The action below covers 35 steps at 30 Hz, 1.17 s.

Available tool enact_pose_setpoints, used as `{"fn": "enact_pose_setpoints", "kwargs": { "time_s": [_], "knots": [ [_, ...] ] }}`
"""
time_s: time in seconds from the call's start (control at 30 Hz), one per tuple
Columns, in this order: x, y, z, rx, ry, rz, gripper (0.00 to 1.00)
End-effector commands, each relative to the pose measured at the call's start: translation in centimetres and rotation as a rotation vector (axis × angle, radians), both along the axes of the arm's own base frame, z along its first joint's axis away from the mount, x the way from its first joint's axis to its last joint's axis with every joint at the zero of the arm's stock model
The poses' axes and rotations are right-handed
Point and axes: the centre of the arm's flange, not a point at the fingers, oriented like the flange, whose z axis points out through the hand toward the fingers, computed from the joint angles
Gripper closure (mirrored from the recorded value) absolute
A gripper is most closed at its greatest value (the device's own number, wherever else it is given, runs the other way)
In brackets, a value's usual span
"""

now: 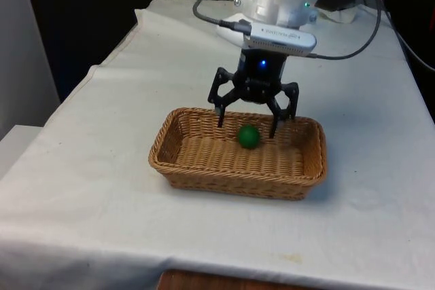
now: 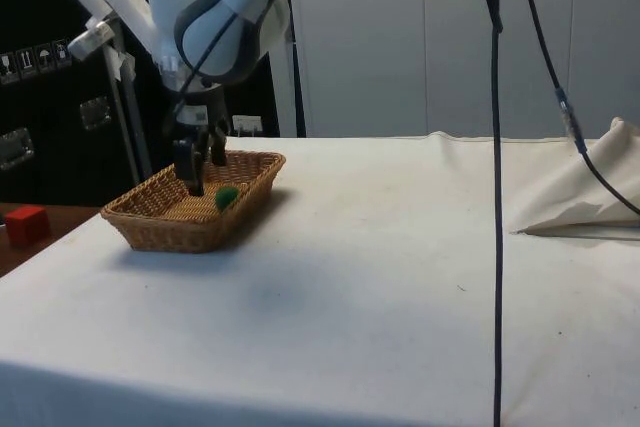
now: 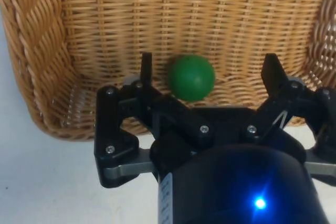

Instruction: Pick up the ball and place it into the basket.

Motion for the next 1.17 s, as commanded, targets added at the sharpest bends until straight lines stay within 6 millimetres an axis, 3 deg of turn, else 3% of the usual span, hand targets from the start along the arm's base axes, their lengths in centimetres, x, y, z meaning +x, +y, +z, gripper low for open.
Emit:
{"fn": "enact_pose_setpoints", "kwargs": {
  "time_s": [0.0, 0.07, 0.1, 0.17, 0.33, 0.37, 0.5, 0.6, 0.8, 1.13],
  "knots": [
    [-0.5, 0.0, 0.9, 0.0, 0.002, 0.004, 0.0],
    [-1.0, -0.2, 1.5, 0.001, 0.002, 0.003, 0.0],
    [-0.3, -0.1, 0.8, 0.004, 0.001, 0.001, 0.0],
    [-1.7, -0.5, 2.6, 0.005, 0.002, 0.003, 0.0],
    [-3.2, -1.0, 4.6, 0.014, 0.001, 0.004, 0.0],
    [-2.7, -0.9, 4.1, 0.018, 0.004, 0.002, 0.0],
    [-4.7, -1.2, 6.3, 0.024, 0.001, 0.006, 0.0],
    [-5.0, -1.3, 6.6, 0.033, 0.0, 0.005, 0.0],
    [-7.6, -1.8, 9.0, 0.042, -0.005, 0.011, 0.0],
    [-9.7, -2.1, 9.9, 0.06, -0.002, 0.014, 0.0]
  ]
}}
